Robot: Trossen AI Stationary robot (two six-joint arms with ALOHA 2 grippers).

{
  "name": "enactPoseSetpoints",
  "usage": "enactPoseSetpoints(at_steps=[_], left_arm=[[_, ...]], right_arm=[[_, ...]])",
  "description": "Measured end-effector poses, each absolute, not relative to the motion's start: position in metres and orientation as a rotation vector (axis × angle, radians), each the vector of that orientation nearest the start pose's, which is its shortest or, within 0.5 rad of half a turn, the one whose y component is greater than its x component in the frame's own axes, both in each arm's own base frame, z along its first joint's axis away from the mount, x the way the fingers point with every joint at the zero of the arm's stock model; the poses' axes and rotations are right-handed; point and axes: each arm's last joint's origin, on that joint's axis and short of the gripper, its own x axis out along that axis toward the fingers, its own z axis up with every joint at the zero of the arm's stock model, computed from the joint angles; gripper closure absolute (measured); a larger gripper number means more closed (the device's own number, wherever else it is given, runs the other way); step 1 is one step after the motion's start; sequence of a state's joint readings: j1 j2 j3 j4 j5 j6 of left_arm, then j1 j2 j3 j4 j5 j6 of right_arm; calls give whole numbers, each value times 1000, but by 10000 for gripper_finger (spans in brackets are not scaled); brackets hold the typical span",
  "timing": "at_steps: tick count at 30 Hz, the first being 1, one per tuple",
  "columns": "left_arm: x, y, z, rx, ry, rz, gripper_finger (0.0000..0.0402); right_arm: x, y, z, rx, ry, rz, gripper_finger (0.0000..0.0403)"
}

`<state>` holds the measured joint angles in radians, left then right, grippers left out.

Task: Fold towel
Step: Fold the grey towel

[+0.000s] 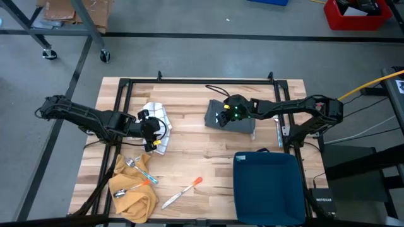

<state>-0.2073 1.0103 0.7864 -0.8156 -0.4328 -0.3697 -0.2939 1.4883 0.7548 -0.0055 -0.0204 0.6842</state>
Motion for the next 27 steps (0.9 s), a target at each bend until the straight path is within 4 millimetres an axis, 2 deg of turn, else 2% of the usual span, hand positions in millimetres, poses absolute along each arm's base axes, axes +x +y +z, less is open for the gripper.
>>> enactPoseSetpoints(at_steps=[7,14,21,27], left_arm=[[180,-25,251,-17,906,377,237],[182,-26,252,-24,886,375,237],[182,-26,252,-24,886,375,237],[182,-26,252,-24,886,375,237]], right_arm=[[277,-86,180,757,618,-602,336],[263,-83,168,828,762,-733,396],[247,-80,159,839,897,-898,384],[234,-78,155,789,1011,-1003,398]])
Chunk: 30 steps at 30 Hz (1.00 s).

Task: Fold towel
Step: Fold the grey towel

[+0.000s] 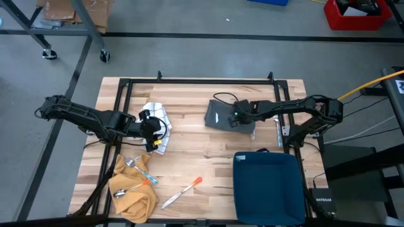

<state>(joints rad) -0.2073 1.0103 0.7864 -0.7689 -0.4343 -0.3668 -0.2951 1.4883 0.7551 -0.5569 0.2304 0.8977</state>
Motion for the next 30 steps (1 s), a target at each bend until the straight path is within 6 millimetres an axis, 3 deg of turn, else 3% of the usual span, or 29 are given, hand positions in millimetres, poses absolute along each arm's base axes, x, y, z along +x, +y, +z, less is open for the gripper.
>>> enactPoseSetpoints(at_steps=[12,18,24,30], left_arm=[[182,-26,252,-24,886,375,237],[182,-26,252,-28,885,377,237],[182,-26,252,-23,887,374,237],[181,-26,252,25,910,355,237]], right_arm=[[211,-77,153,677,1076,-1321,400],[207,-78,154,608,1088,-1375,395],[219,-78,155,632,988,-1311,394],[244,-71,159,662,883,-1043,393]])
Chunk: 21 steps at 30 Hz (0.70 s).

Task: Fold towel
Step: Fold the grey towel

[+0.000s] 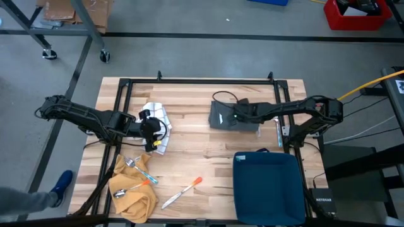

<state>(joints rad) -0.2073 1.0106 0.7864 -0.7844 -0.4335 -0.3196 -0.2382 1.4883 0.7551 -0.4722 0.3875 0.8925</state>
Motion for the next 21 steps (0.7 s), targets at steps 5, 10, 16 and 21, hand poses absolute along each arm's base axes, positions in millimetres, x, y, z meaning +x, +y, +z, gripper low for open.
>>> enactPoseSetpoints(at_steps=[5,10,16,21], left_arm=[[179,-25,250,70,942,339,237],[179,-25,250,70,940,339,237],[179,-25,250,63,938,342,237],[179,-25,250,63,937,342,237]], right_arm=[[258,-63,163,632,827,-897,393],[259,-64,158,631,833,-917,393],[265,-63,129,644,953,-922,393],[267,-65,117,622,957,-1000,393]])
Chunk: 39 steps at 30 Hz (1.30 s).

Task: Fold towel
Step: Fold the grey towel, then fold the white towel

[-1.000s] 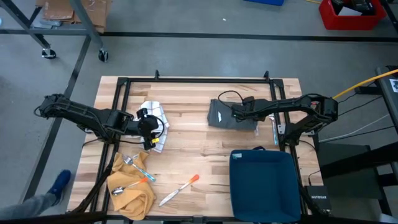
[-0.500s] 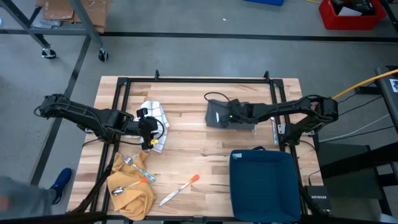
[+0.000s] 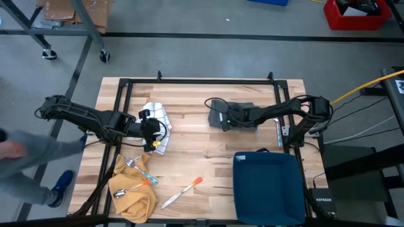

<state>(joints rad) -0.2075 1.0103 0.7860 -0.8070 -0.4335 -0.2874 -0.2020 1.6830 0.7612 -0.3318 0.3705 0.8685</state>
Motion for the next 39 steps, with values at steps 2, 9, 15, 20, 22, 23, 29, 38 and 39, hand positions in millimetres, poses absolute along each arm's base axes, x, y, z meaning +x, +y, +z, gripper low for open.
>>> enactPoseSetpoints(at_steps=[2,9,15,20,22,23,29,38,39], left_arm=[[179,-25,250,62,936,342,237],[179,-25,250,63,937,343,237],[179,-25,250,65,937,341,237],[179,-25,251,68,936,339,237],[179,-25,251,68,936,339,237],[179,-25,251,68,936,339,237],[179,-25,250,69,936,339,237],[179,-25,251,-2,918,374,237],[179,-25,251,-2,919,374,237]], right_arm=[[266,-66,116,598,957,-1029,393],[248,-67,115,429,1051,-1189,393],[238,-65,114,444,1086,-1287,393],[241,-66,115,460,1065,-1279,393],[244,-66,117,474,1055,-1270,393],[246,-66,118,480,1050,-1266,393],[257,-69,127,490,1020,-1237,393],[286,-74,157,452,953,-1146,393],[288,-75,161,441,948,-1133,393]])
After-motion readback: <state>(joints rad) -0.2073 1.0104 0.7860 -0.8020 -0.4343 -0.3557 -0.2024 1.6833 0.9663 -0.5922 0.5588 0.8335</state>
